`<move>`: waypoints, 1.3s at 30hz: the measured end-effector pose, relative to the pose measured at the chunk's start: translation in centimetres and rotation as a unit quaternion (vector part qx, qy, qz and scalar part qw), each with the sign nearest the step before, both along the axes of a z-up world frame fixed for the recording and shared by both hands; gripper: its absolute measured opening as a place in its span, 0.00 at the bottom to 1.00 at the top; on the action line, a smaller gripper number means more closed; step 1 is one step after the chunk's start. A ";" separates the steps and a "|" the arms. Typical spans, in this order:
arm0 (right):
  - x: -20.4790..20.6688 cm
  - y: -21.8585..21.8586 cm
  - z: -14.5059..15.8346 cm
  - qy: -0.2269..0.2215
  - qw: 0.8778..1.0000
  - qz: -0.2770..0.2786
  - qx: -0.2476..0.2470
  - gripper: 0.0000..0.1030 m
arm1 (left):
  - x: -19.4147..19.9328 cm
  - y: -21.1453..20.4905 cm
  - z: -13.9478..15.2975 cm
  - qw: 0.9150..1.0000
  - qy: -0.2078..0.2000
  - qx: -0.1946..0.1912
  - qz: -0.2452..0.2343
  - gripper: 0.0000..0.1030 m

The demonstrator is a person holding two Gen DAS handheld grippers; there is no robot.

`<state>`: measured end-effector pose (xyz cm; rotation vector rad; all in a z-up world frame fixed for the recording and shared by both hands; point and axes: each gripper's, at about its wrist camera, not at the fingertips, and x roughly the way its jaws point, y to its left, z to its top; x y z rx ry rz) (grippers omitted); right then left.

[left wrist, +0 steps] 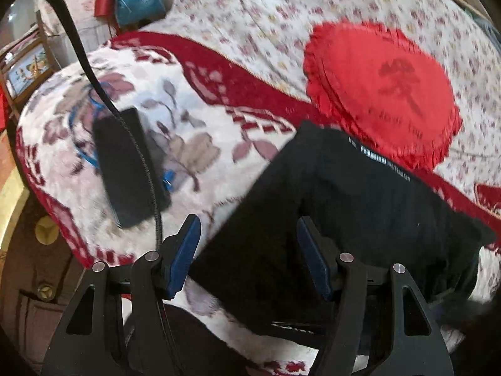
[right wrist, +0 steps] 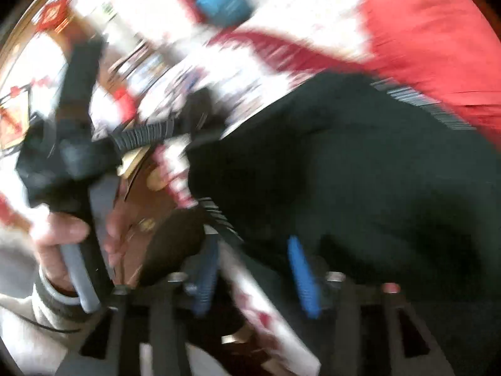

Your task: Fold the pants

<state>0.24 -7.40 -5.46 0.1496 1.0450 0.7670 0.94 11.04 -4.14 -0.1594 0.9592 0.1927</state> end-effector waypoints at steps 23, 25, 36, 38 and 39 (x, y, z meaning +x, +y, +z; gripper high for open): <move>11.5 -19.3 2.0 -0.049 0.959 -0.277 -0.021 0.07 | 0.4 -2.4 -4.4 0.998 0.061 0.013 -0.026 0.62; 13.2 -19.6 3.1 -0.065 0.955 -0.287 -0.014 0.07 | 0.4 -2.4 -4.3 0.998 0.060 0.009 -0.025 0.62; 19.8 -19.0 -4.5 0.075 0.959 -0.261 -0.079 0.22 | 0.7 -3.0 -4.5 0.997 0.067 0.014 -0.031 0.62; 17.6 -20.2 -2.9 0.056 0.962 -0.257 -0.075 0.37 | 0.8 -2.9 -4.5 0.997 0.066 0.010 -0.030 0.62; 15.9 -21.3 -1.8 0.044 0.960 -0.265 -0.077 0.50 | 0.8 -2.8 -4.6 0.997 0.066 0.007 -0.029 0.62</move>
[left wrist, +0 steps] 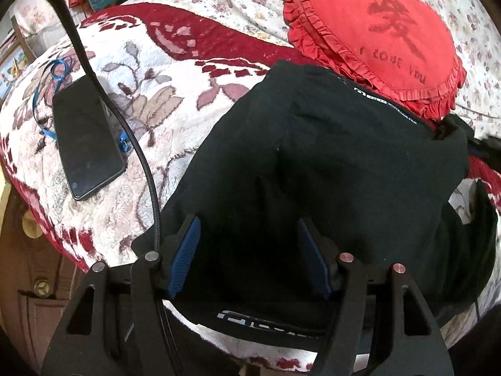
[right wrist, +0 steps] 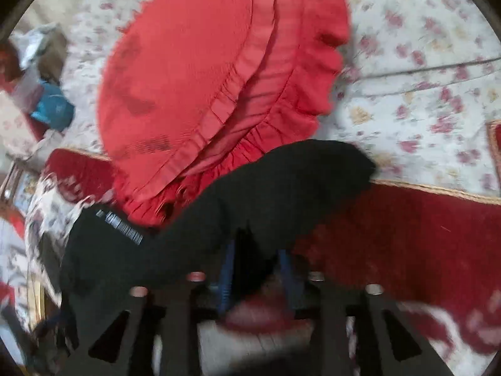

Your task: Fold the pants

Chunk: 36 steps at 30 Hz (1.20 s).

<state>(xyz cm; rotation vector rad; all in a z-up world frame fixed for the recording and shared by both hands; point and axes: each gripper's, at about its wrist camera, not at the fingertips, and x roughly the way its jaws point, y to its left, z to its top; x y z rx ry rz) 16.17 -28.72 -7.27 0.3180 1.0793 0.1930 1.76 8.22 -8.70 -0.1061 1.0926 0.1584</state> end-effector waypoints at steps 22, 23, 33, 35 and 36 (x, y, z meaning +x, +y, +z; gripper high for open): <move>-10.2 -1.9 -1.5 -0.006 1.000 -0.012 -0.028 0.55 | -0.8 -0.8 -0.1 1.000 -0.001 0.007 0.001 0.62; -10.2 -2.0 -1.9 -0.004 1.000 -0.008 -0.010 0.55 | -0.9 -0.8 -0.1 1.000 -0.002 0.007 0.001 0.62; -17.2 -3.3 5.4 -0.065 0.997 -0.015 -0.029 0.10 | -1.9 -0.2 1.0 1.000 -0.017 -0.018 0.006 0.62; -19.8 -4.2 6.2 -0.051 0.997 -0.018 -0.050 0.10 | -2.5 0.0 1.5 0.999 -0.025 -0.021 0.009 0.62; -20.5 -4.5 5.9 -0.036 0.997 -0.018 -0.061 0.10 | -2.7 0.2 1.6 0.999 -0.028 -0.024 0.010 0.62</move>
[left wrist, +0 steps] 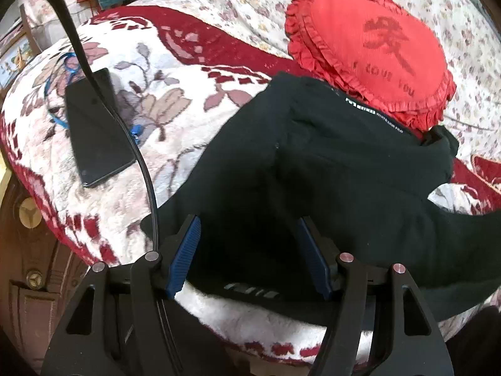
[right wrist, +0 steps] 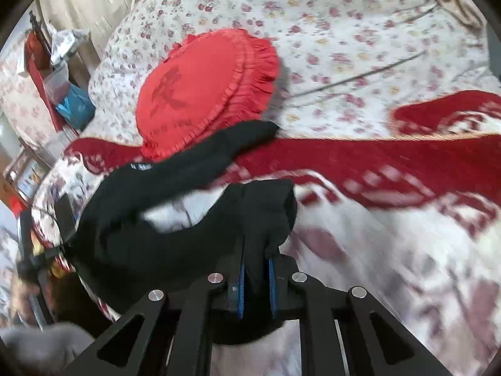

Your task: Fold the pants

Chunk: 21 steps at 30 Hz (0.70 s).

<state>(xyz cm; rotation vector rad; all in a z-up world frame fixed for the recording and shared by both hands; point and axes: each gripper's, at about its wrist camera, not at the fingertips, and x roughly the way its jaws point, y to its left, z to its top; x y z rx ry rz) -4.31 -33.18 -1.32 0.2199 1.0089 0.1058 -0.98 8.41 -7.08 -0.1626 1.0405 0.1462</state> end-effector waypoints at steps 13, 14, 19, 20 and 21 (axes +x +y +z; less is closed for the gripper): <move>-0.8 0.0 -0.8 0.052 0.995 -0.026 -0.076 0.37 | -2.5 1.9 -0.6 1.000 0.023 0.003 0.005 0.62; -0.5 0.4 0.1 0.032 0.998 -0.018 -0.059 0.37 | -2.5 2.1 -0.3 1.000 0.018 0.007 0.010 0.62; 1.9 5.9 -1.9 0.028 0.997 0.077 -0.003 0.39 | -1.9 2.2 -0.4 1.000 0.012 0.010 0.011 0.62; 2.5 7.1 -3.2 0.038 0.995 0.094 -0.002 0.39 | -1.7 2.0 -0.9 1.000 0.019 0.013 0.010 0.62; 3.0 7.9 -4.7 0.056 0.993 0.103 0.000 0.39 | -1.6 2.0 -1.4 1.000 0.025 0.013 0.010 0.62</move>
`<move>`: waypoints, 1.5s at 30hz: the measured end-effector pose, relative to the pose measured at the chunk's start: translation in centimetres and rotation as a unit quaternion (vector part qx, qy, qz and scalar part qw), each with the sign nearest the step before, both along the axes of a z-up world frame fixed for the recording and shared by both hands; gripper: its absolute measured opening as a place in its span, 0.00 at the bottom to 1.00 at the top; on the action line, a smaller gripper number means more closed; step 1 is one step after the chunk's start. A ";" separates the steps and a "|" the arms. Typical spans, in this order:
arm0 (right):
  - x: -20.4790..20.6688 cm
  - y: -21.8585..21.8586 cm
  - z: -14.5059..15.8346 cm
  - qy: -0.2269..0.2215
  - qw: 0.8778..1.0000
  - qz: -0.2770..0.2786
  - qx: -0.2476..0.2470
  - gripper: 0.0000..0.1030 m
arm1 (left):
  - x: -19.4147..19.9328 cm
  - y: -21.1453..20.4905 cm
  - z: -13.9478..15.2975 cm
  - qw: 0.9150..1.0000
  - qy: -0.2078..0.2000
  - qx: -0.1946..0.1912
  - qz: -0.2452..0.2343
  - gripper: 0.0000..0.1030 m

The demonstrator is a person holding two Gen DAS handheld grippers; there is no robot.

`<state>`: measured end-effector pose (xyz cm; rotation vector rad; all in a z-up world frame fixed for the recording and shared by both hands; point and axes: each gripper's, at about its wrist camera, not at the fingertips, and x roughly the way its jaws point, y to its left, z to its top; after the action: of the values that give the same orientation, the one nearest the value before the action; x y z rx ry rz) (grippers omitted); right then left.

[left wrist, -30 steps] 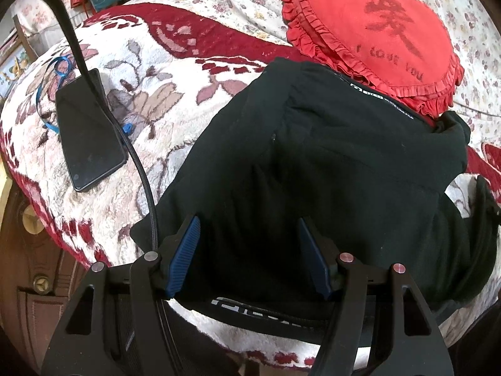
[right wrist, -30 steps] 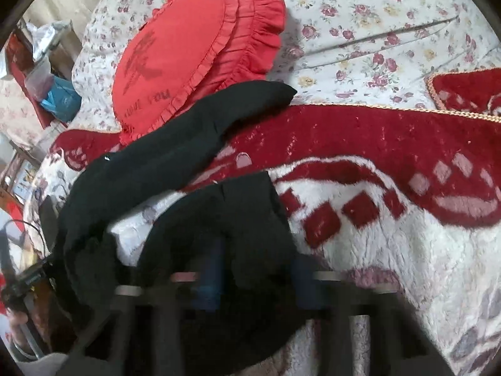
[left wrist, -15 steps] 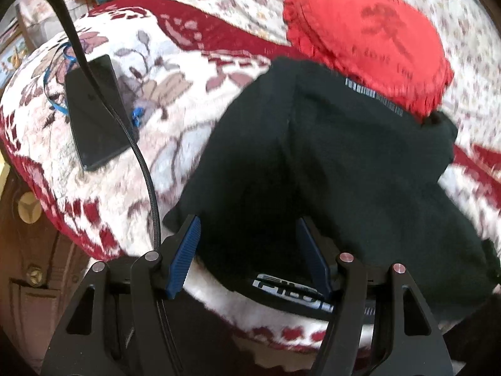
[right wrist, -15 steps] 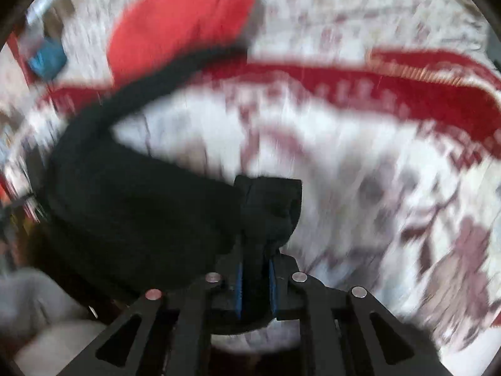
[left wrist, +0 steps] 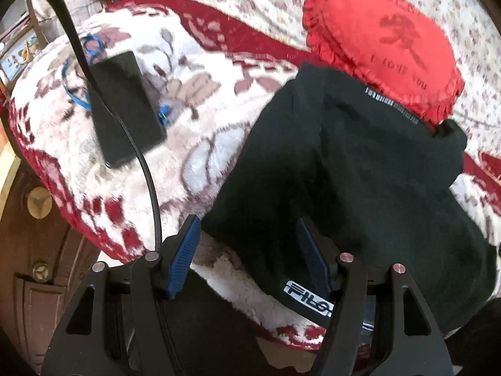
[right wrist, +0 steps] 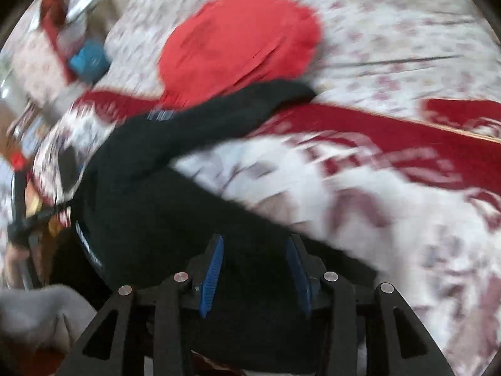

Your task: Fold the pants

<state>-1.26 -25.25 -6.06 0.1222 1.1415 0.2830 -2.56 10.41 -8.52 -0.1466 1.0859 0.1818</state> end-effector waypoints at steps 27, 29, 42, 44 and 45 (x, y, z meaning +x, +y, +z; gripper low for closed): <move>26.8 21.4 -3.7 0.029 0.968 0.249 0.001 0.53 | 12.2 2.5 0.1 1.000 0.008 -0.003 -0.028 0.67; 26.7 21.9 -4.4 0.020 0.965 0.262 -0.006 0.54 | 12.1 2.6 0.0 1.000 0.006 -0.006 -0.027 0.67; 18.0 20.4 5.8 -0.096 0.965 0.241 0.037 0.19 | 7.9 6.8 4.8 0.998 -0.049 -0.021 0.030 0.67; 14.7 20.4 7.6 -0.117 0.961 0.249 0.036 0.13 | 6.6 8.5 5.8 0.996 -0.063 -0.029 0.052 0.67; 13.0 20.4 8.2 -0.121 0.959 0.251 0.047 0.04 | 6.1 9.0 6.1 0.996 -0.067 -0.032 0.058 0.67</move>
<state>11.70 -4.81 2.10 -0.1213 0.9014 0.7834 3.58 19.40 -2.45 -0.2760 0.9509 0.2384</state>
